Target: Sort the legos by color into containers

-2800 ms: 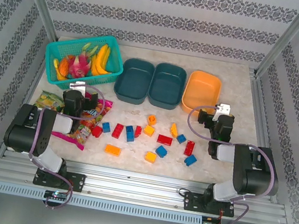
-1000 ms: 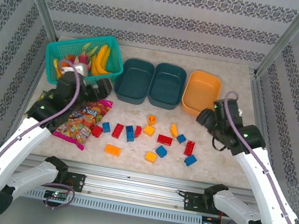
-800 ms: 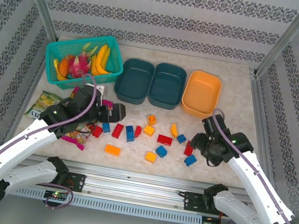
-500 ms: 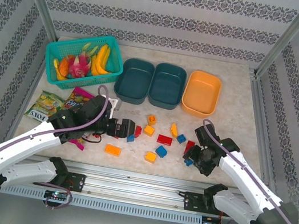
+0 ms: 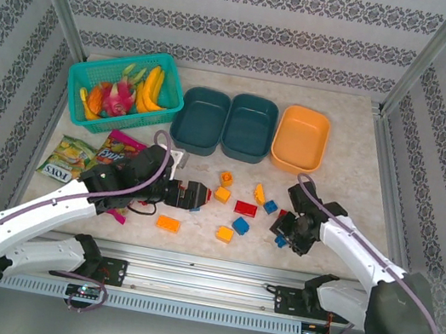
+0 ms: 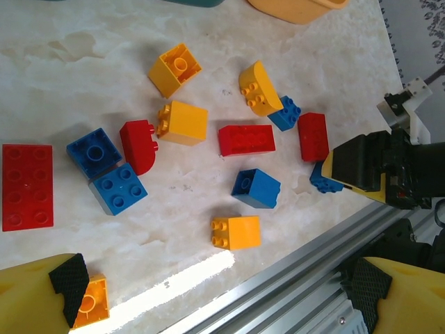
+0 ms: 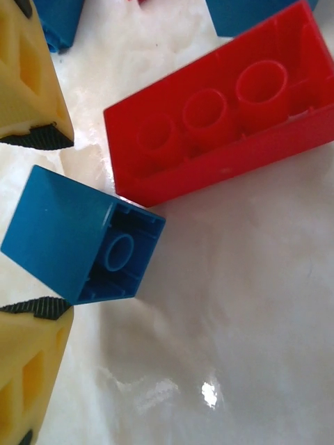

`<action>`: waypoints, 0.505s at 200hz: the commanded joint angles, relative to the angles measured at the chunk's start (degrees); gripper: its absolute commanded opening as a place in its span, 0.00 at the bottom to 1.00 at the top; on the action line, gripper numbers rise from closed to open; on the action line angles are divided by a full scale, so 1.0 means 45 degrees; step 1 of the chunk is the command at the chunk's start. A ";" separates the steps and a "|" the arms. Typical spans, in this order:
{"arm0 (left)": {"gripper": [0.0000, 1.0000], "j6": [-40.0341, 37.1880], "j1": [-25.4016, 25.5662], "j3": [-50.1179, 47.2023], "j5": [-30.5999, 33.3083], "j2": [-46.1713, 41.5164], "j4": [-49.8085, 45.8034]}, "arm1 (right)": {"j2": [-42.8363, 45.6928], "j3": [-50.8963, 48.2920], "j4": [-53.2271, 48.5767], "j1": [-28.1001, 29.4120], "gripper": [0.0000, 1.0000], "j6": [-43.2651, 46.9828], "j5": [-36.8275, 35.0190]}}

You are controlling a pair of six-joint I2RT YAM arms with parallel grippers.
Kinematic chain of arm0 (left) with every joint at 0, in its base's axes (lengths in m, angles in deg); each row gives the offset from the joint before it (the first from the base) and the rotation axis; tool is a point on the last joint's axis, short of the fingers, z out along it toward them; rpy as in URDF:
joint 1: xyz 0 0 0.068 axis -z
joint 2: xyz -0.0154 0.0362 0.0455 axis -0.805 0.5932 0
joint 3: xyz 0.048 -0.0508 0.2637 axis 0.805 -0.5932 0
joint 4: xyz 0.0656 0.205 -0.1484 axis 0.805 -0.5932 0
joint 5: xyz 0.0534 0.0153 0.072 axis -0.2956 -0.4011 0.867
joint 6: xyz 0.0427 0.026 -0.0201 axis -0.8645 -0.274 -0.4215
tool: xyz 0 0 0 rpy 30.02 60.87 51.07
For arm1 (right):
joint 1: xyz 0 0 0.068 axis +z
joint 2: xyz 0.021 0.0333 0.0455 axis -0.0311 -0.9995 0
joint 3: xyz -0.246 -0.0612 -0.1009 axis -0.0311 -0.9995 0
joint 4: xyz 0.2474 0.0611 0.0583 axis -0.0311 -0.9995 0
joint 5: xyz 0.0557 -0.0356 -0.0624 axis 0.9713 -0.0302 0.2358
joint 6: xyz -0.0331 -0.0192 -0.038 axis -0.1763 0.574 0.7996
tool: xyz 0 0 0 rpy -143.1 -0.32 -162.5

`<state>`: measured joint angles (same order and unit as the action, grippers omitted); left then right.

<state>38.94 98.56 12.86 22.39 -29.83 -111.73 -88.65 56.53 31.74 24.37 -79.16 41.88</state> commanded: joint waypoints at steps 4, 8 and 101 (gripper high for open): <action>1.00 -0.0153 0.0187 0.0002 -0.0260 -0.0029 0.0282 | -0.0542 0.0037 0.0089 -0.0195 0.56 0.0069 0.0221; 1.00 -0.0150 0.0193 -0.0007 -0.0292 -0.0019 0.0300 | -0.0625 0.0037 0.0088 -0.0178 0.55 0.0071 0.0190; 1.00 -0.0068 0.0206 -0.0126 -0.0430 -0.0023 0.0503 | -0.1138 0.0369 -0.0431 -0.0043 0.29 0.0613 -0.0723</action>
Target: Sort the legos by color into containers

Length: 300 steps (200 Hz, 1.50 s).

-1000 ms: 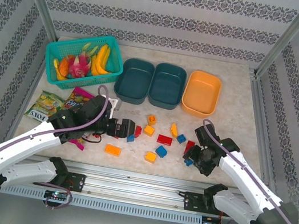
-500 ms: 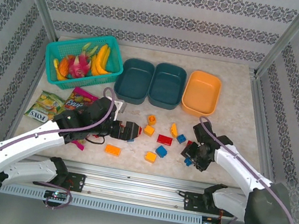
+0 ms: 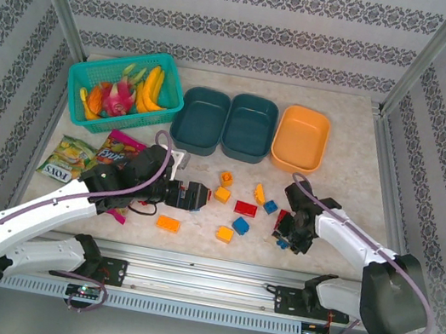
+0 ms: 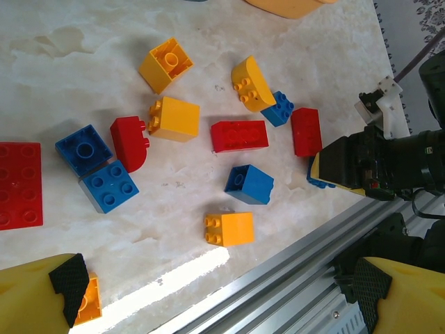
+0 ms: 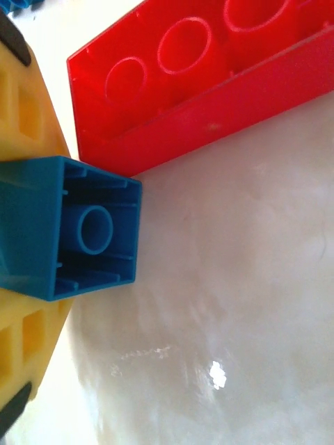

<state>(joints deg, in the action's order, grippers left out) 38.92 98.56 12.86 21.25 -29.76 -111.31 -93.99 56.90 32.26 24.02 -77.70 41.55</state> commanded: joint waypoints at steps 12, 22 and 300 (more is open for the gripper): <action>1.00 -0.0020 0.0207 -0.0047 -0.0181 -0.0034 0.0406 | 0.0547 0.0669 -0.1354 0.0307 0.27 0.0339 -0.1169; 1.00 0.0029 0.0207 0.0117 -0.0177 -0.0008 0.0376 | 0.1169 0.1234 -0.2136 0.0601 0.26 0.0349 -0.1706; 1.00 0.0876 -0.3034 0.8259 -0.0211 0.7533 -0.1578 | -1.3013 1.8901 -0.3789 -0.3756 0.61 0.4983 -0.0318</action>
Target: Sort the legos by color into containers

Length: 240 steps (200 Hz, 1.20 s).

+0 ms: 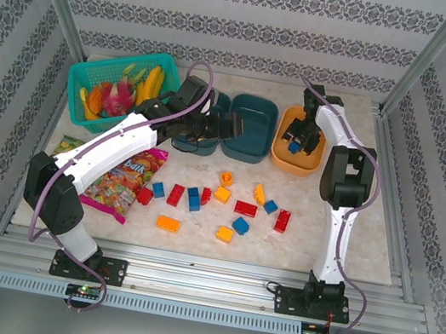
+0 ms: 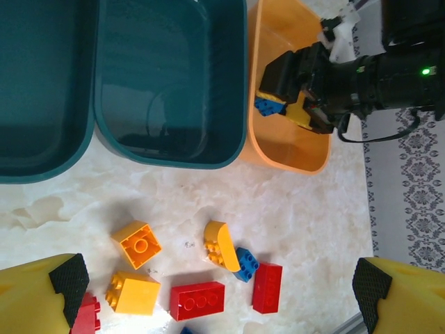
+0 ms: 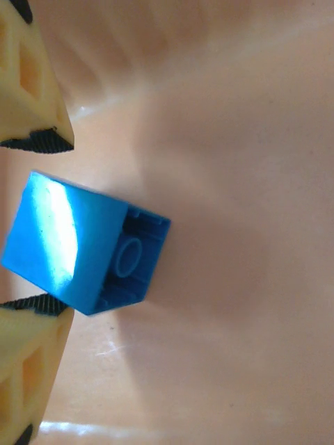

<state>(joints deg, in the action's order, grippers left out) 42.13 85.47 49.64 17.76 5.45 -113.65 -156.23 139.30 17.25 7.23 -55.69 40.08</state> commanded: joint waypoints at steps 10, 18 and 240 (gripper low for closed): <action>1.00 0.0345 -0.0125 -0.0102 0.0893 -0.0566 -0.1405 | 0.1445 0.0551 -0.0355 0.0041 0.61 0.0092 -0.0105; 1.00 0.0599 -0.0126 -0.0302 0.1154 -0.0842 -0.1682 | 0.2063 0.0469 -0.0240 0.0147 0.61 0.0124 -0.0207; 0.75 1.0861 -0.0143 -0.9437 0.4099 -0.7512 -0.4516 | 1.7007 -1.4656 0.6794 0.8670 0.65 -0.0357 -0.0509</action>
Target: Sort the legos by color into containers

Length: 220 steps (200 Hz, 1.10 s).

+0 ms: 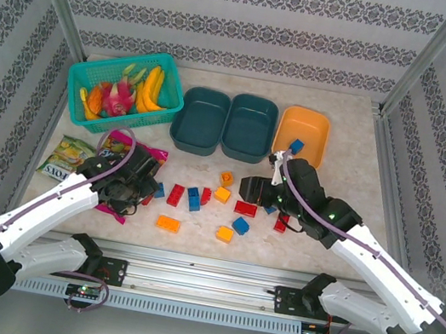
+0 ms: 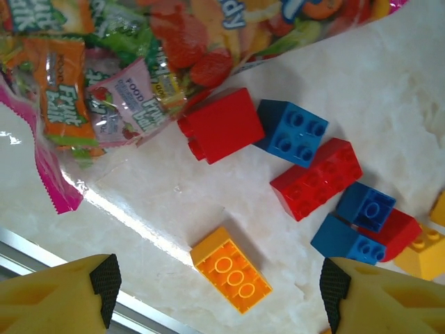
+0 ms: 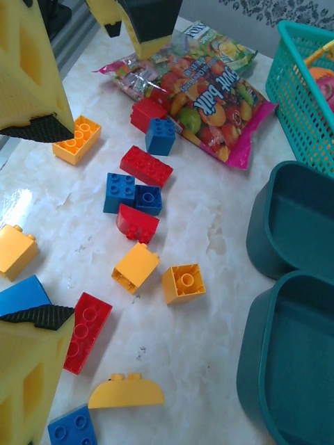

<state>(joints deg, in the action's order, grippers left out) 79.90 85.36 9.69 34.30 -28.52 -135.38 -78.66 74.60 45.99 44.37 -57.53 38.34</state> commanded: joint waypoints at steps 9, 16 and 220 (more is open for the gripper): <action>0.73 0.3426 -0.0116 -0.0625 0.0614 0.0171 0.0455 | -0.0364 -0.0273 0.0516 0.0524 0.65 -0.0045 -0.0118; 0.72 0.4126 -0.0121 -0.0681 0.0733 0.0333 0.0674 | -0.0517 -0.0235 0.0593 0.0607 0.65 -0.0081 -0.0054; 0.69 0.4545 -0.1467 0.0863 0.0742 0.6080 0.2158 | -0.2051 0.0050 0.2440 0.0049 0.97 -0.0461 0.3239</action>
<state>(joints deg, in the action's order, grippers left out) 100.60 79.72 14.17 36.81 -1.85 -127.86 -87.67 74.08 56.09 45.24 -59.49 50.99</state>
